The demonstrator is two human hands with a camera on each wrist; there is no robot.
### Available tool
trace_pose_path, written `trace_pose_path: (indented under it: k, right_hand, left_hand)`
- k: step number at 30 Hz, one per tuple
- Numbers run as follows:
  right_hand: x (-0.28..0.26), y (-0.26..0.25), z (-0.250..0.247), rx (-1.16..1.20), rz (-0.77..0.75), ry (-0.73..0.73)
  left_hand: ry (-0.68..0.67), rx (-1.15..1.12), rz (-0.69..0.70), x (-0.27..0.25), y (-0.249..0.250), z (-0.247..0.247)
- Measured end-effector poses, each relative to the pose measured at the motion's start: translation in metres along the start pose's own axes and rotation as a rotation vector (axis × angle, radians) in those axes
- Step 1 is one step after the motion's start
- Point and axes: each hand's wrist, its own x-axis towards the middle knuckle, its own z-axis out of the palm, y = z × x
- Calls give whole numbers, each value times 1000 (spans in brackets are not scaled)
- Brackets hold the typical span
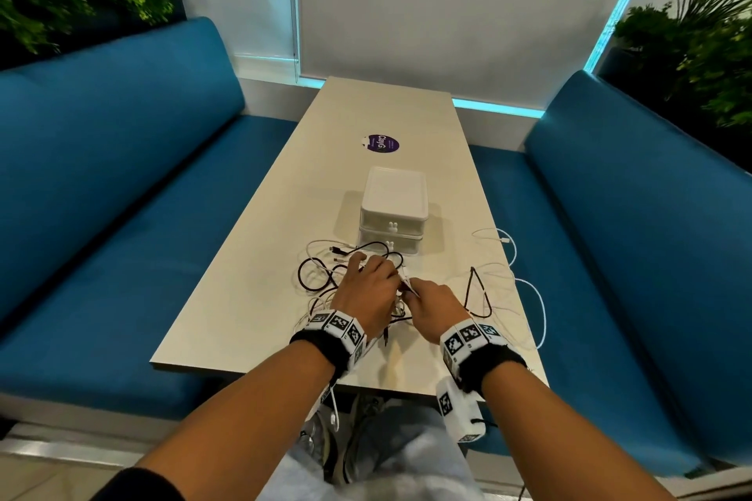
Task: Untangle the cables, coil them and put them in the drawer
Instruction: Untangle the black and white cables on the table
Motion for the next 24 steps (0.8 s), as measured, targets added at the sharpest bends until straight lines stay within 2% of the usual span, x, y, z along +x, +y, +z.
trace_pose_path:
  k: [6,13,24]
  right_hand:
    - [4,10,-11,-76,21,-12]
    - [3,23,-31,-89,93,9]
    - [0,39,-49,-89,184,40]
  left_hand:
    - [-53,17,4,-2,0,5]
    - [23,14,-11,-5,-4,7]
    - [21,-3,-35,-5,-8,0]
